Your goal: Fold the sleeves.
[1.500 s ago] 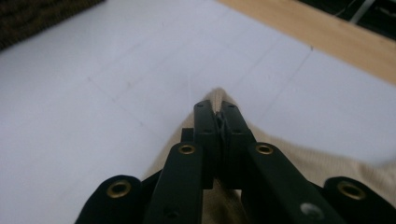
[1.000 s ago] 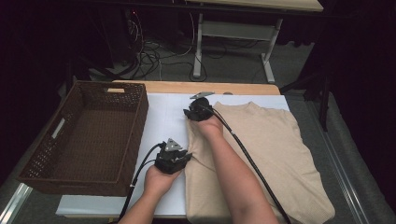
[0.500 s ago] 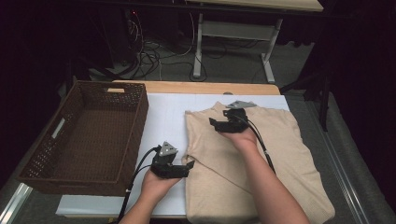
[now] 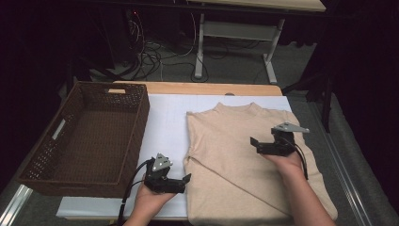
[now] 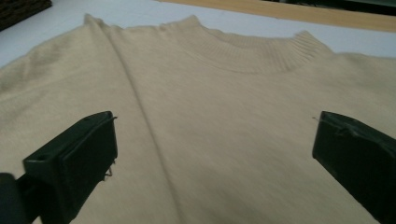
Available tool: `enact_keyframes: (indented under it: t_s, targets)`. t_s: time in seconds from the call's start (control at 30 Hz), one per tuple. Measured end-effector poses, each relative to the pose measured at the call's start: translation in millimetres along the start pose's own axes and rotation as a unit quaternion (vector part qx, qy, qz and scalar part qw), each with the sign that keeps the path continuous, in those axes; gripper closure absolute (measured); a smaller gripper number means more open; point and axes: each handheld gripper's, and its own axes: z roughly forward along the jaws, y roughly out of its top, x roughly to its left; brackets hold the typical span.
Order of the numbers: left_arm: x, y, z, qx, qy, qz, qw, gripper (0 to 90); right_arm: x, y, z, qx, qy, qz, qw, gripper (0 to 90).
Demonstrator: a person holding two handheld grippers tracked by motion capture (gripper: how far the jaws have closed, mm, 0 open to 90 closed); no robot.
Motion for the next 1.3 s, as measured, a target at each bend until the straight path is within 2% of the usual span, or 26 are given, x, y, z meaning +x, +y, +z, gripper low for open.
enact_keyframes:
  t_s: [0.13,0.2,0.27,0.33,0.4,0.47,0.53,0.63,0.7,0.8,0.87,1.0,1.17,1.3]
  targets:
    - [-0.1,-4.9,-8.7,-0.023,-0.005,0.003,0.9997,0.0,-21.8,-12.4,-24.0,-0.007,-0.020,0.008,0.9997,0.0]
    - [0.2,-4.1,-9.1,-0.024,-0.007,0.010,0.9996,0.0,-32.3,-19.2,-35.4,-0.011,-0.027,0.016,0.9994,0.0]
    - [1.4,-1.2,-11.4,-0.032,-0.008,0.004,0.9994,0.0,-44.0,-26.7,-47.3,-0.017,-0.033,0.025,0.9990,0.0]
    - [3.2,3.1,-14.2,-0.048,-0.014,-0.012,0.9987,0.0,-54.0,-31.5,-55.1,-0.018,-0.039,0.025,0.9988,1.1]
    - [2.8,5.6,-13.4,-0.048,-0.013,-0.008,0.9987,0.0,-63.4,-34.6,-57.8,-0.013,-0.045,0.021,0.9987,2.0]
    - [2.5,7.8,-8.6,-0.041,-0.014,-0.002,0.9991,0.0,-75.2,-37.1,-56.0,0.001,-0.050,0.015,0.9986,2.6]
    - [5.0,9.8,-1.4,-0.033,-0.011,0.000,0.9994,0.0,-86.7,-38.5,-53.8,0.009,-0.054,0.027,0.9982,3.6]
    - [9.6,11.4,4.5,-0.028,-0.012,-0.009,0.9995,0.0,-94.9,-36.9,-52.4,0.014,-0.057,0.039,0.9975,5.6]
    - [10.3,13.4,4.5,-0.029,-0.008,-0.006,0.9995,0.0,-98.5,-33.6,-54.0,0.007,-0.067,0.041,0.9968,10.0]
    - [6.2,13.6,-2.1,-0.034,-0.013,0.006,0.9993,0.0,-100.4,-32.9,-54.7,0.004,-0.074,0.050,0.9960,19.5]
    - [1.3,11.8,-7.5,-0.036,-0.019,0.014,0.9991,0.0,-101.5,-34.6,-54.6,0.008,-0.074,0.055,0.9957,32.1]
    - [-5.2,9.9,-13.8,-0.036,-0.027,0.031,0.9985,0.0,-107.7,-34.8,-50.6,0.023,-0.083,0.053,0.9949,47.7]
    - [-5.5,10.0,-12.7,-0.034,-0.028,0.027,0.9987,0.0,-120.7,-33.3,-32.7,0.050,-0.097,0.062,0.9921,48.9]
    - [-3.8,7.3,-10.1,-0.023,-0.020,0.031,0.9991,0.0,-129.0,-33.3,-17.5,0.063,-0.092,0.063,0.9918,45.9]
